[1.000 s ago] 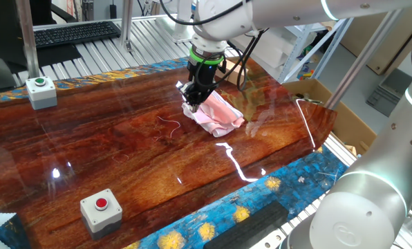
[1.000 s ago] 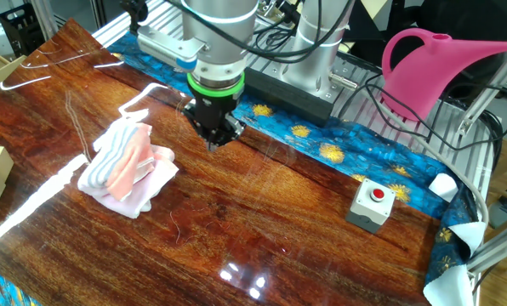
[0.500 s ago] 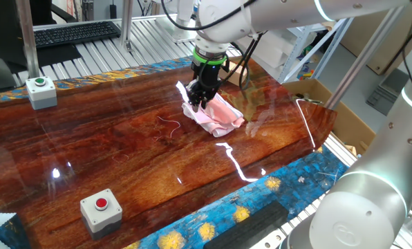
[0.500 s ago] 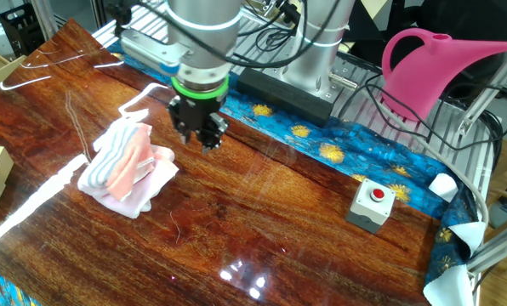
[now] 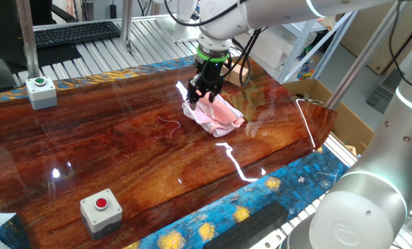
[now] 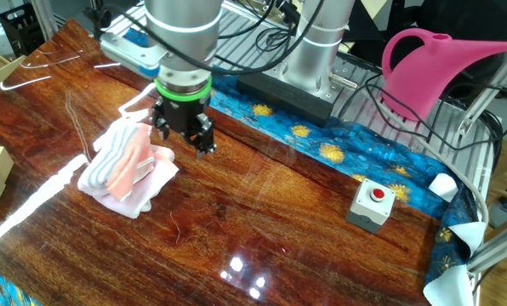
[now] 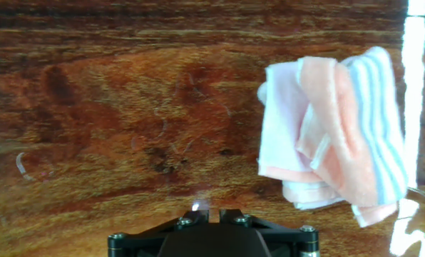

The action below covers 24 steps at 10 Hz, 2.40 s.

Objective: Clean the table with a cloth

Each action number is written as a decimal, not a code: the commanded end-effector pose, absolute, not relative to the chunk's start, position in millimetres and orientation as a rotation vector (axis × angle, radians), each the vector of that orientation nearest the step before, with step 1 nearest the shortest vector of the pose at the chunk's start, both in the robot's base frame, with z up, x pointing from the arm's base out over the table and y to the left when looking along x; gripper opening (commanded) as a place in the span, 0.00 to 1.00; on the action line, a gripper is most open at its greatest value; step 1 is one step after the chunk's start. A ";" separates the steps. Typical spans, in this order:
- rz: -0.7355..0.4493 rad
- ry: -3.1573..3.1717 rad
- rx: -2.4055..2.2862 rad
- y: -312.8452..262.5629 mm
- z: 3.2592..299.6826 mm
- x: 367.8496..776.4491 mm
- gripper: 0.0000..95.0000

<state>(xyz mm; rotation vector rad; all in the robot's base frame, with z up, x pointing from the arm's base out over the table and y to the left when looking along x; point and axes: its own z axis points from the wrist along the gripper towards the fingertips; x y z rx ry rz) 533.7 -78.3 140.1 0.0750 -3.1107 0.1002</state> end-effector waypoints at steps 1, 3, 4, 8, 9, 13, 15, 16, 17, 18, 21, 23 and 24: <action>0.100 -3.112 0.081 -85.4 137.0 541.6 1.00; 0.096 -3.112 0.098 -93.6 134.3 547.7 1.00; 0.090 -3.111 0.116 -99.3 132.3 552.0 1.00; 0.067 -3.111 0.149 -116.1 126.8 563.0 1.00; 0.054 -3.111 0.156 -120.5 124.7 564.5 1.00; 0.063 -3.117 0.117 -134.5 116.1 569.2 1.00; 0.057 -3.119 0.124 -141.7 113.8 570.9 1.00; 0.051 -3.119 0.123 -145.1 112.1 572.0 1.00; 0.048 -3.119 0.120 -148.5 110.6 573.9 1.00; 0.047 -3.121 0.118 -151.9 108.7 576.5 1.00; 0.038 -3.154 0.099 -156.3 85.6 577.7 1.00; 0.021 -3.160 0.095 -157.5 79.8 575.1 1.00; 0.021 -3.150 0.106 -157.8 81.6 575.4 0.80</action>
